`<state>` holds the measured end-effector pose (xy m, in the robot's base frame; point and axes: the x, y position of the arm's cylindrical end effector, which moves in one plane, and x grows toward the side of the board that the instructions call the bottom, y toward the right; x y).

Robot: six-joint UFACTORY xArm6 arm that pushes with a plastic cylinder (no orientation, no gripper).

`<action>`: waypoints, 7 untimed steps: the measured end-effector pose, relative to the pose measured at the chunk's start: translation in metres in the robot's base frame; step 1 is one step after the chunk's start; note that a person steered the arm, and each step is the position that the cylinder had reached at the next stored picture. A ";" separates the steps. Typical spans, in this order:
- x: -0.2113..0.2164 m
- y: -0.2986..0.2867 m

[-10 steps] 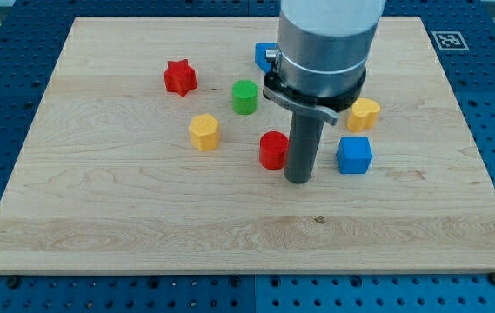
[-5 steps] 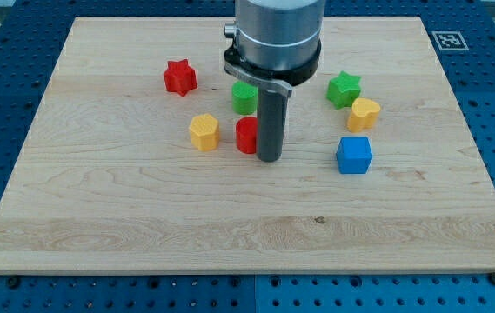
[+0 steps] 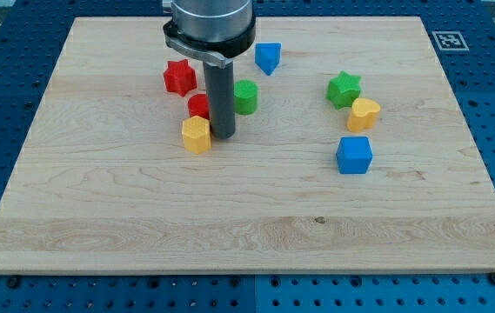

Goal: Move the red circle closer to the red star

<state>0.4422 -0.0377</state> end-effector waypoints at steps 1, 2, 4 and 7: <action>0.000 0.000; 0.013 0.001; 0.013 -0.010; -0.046 -0.020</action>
